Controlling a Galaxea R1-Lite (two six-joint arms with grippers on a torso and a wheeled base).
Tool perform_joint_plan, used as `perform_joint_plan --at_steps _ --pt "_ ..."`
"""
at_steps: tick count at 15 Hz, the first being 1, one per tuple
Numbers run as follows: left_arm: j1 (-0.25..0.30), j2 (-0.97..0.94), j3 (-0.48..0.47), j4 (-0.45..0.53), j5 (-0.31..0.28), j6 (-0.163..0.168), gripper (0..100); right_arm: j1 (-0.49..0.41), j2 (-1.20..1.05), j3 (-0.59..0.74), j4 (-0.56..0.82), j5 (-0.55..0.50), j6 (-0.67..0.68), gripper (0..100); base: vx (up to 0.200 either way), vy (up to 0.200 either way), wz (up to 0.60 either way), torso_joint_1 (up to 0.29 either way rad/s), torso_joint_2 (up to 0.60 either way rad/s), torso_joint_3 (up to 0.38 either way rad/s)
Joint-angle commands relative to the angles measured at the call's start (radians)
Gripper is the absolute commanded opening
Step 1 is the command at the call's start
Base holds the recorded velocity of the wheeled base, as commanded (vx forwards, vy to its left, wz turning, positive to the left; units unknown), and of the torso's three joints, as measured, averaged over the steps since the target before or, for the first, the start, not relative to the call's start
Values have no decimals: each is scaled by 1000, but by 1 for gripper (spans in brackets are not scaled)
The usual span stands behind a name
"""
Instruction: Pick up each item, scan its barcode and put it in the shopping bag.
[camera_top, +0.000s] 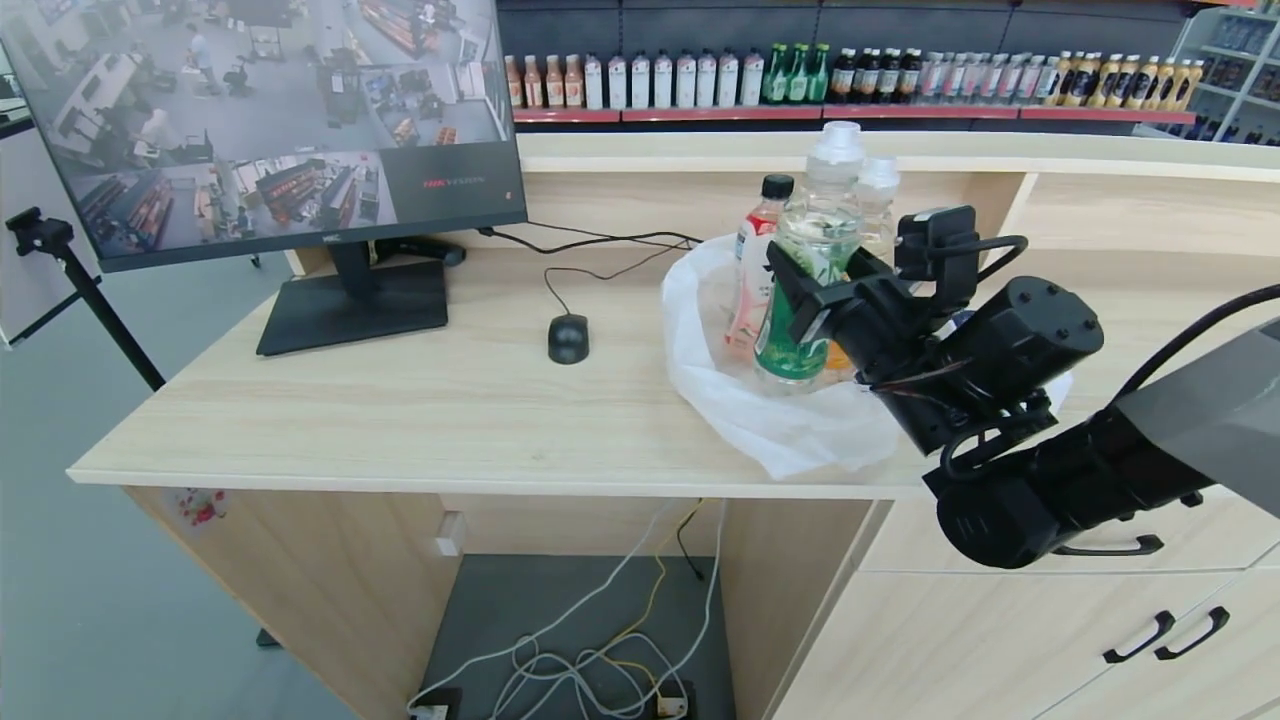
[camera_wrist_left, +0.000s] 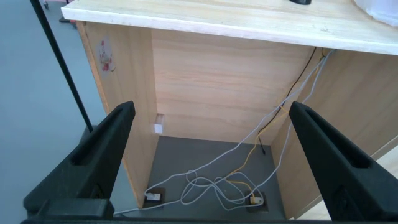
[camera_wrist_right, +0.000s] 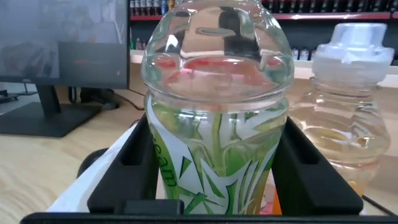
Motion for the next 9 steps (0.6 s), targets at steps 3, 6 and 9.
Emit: perform_joint_plan --at_steps 3,6,9 --pt "1 0 1 0 0 -1 100 -10 51 -3 -1 0 0 0 0 0 0 0 0 0" --pt "1 0 0 0 0 -1 100 -10 58 8 -1 0 2 0 0 0 0 0 0 0" --pt "1 0 0 0 0 -1 100 -10 66 39 -1 0 2 0 0 0 0 0 0 0"
